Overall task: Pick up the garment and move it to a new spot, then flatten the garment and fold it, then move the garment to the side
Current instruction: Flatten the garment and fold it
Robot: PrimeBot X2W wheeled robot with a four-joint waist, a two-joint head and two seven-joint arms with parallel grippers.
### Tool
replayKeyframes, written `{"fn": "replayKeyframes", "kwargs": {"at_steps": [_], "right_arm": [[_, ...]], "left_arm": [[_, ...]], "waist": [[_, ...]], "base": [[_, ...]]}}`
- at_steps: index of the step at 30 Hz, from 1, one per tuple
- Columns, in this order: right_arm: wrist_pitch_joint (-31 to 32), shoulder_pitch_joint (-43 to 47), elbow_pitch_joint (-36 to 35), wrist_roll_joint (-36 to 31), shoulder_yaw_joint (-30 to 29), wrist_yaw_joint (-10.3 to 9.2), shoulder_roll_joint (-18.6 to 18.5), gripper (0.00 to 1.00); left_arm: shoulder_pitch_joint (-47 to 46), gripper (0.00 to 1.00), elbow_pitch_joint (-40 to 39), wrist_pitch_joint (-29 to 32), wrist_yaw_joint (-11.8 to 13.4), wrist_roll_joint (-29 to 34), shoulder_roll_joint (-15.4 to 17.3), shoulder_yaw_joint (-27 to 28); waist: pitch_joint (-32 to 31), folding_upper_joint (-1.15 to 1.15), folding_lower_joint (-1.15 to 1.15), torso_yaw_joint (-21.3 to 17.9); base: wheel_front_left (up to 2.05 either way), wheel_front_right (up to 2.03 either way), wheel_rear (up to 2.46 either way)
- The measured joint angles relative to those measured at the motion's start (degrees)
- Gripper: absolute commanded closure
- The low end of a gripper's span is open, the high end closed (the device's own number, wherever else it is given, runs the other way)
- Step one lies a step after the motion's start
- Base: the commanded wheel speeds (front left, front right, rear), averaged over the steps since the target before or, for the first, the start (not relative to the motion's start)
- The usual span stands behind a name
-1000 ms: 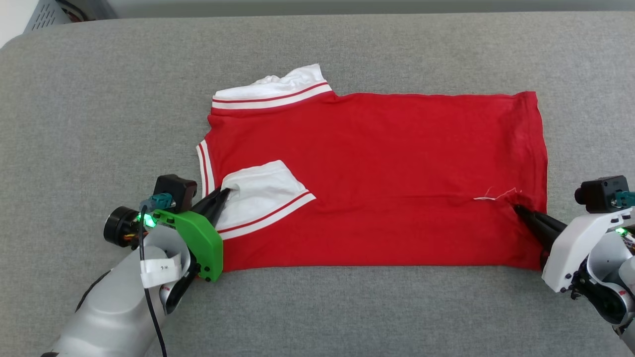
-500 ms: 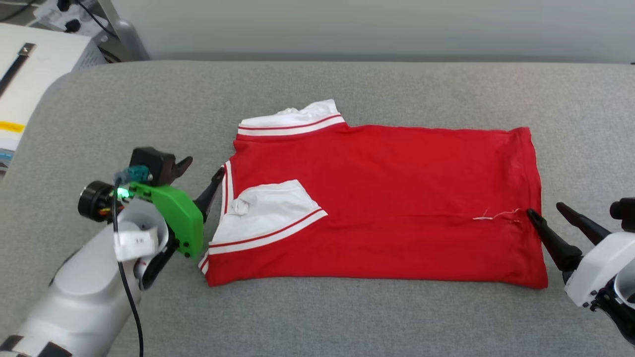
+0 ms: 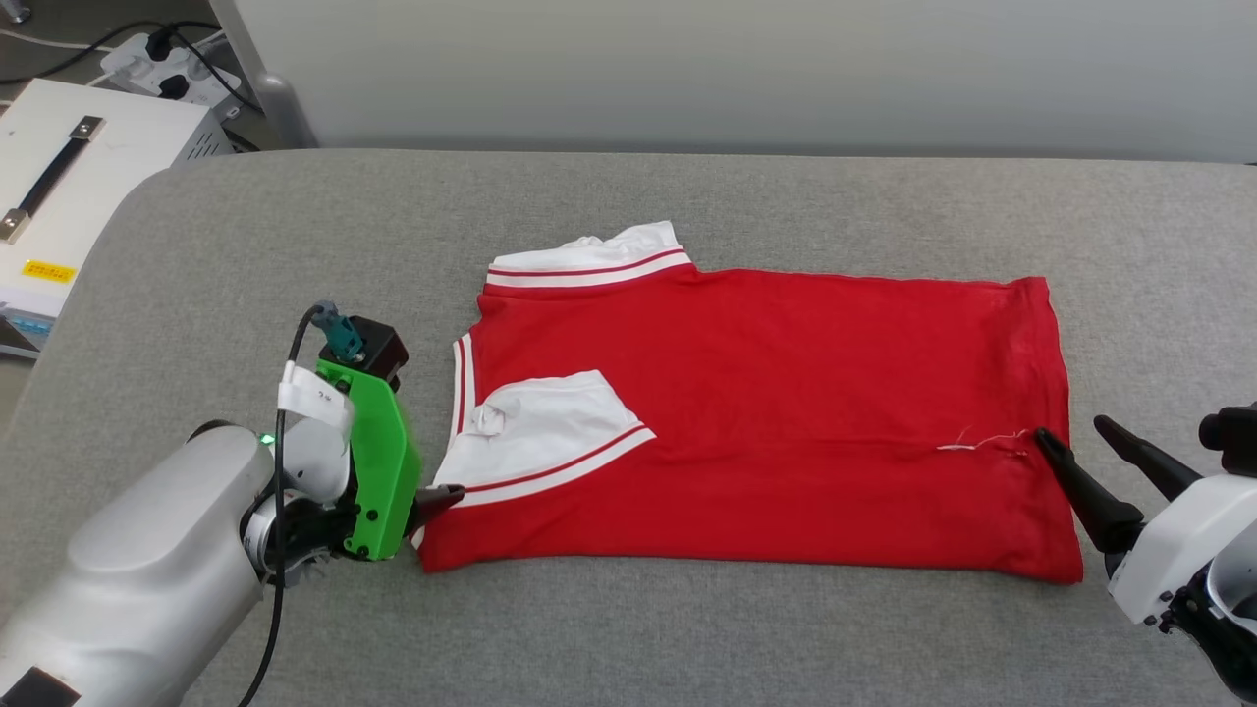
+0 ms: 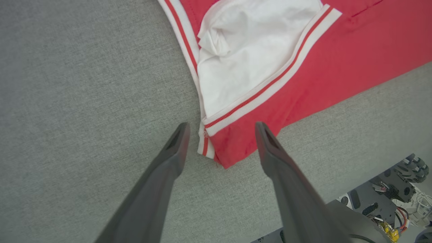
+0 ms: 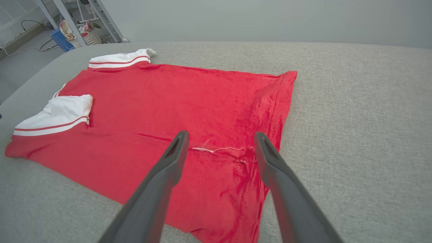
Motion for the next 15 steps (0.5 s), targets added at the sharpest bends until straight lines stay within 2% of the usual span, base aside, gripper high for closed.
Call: {"fn": "replayKeyframes", "kwargs": {"at_steps": [6,11,15], "right_arm": [[1.3,0.0,-0.7,-0.6,-0.4,0.00,1.4,0.00],[2.0,-0.3,-0.7,-1.0,-0.4,0.00,2.0,0.00],[2.0,-1.1,-0.7,-1.3,-0.1,0.00,2.7,0.00]], "left_arm": [[0.7,0.00,4.0,1.2,0.0,-2.4,-1.0,-0.4],[2.2,0.00,8.0,1.0,0.0,-2.1,-2.8,-1.9],[2.4,0.00,10.5,0.1,0.0,-2.1,-3.1,-2.2]], "waist": [[1.5,0.00,0.00,-0.8],[3.1,0.00,0.00,-1.6],[4.1,0.00,0.00,-2.4]], "base": [[0.00,0.00,0.00],[0.00,0.00,0.00],[0.00,0.00,0.00]]}}
